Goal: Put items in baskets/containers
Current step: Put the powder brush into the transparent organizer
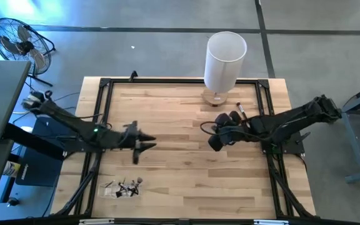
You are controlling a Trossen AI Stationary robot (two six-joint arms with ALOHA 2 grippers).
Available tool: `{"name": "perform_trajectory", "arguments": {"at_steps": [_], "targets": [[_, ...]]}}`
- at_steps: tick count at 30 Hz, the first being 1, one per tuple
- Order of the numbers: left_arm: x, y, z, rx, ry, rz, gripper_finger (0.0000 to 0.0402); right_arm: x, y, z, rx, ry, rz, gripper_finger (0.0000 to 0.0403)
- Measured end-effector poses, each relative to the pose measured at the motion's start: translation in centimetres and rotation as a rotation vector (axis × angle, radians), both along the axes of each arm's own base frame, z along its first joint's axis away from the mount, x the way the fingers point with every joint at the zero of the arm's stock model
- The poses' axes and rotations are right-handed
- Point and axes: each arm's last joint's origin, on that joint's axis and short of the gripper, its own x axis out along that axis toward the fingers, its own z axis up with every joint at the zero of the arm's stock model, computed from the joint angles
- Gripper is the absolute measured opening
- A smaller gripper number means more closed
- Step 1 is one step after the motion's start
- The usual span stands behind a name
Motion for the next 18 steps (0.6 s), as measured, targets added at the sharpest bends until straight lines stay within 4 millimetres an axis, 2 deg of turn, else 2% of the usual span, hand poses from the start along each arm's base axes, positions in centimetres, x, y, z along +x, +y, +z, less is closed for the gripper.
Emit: {"name": "perform_trajectory", "arguments": {"at_steps": [9, 12, 18], "targets": [[5.5, 3.9, -1.7, -0.071, -0.109, 0.032, 0.0122, -3.6, -3.6, -2.4, 0.123, 0.348, -0.332, 0.0057], [6.9, 4.8, -1.7, -0.079, -0.093, 0.037, 0.0122, -4.6, -4.8, -4.5, 0.188, 0.420, -0.397, 0.0082], [9.5, 6.2, 0.2, -0.048, -0.049, -0.035, 0.0122, -6.5, -8.0, -9.0, 0.298, 0.465, -0.521, 0.0125]]}}
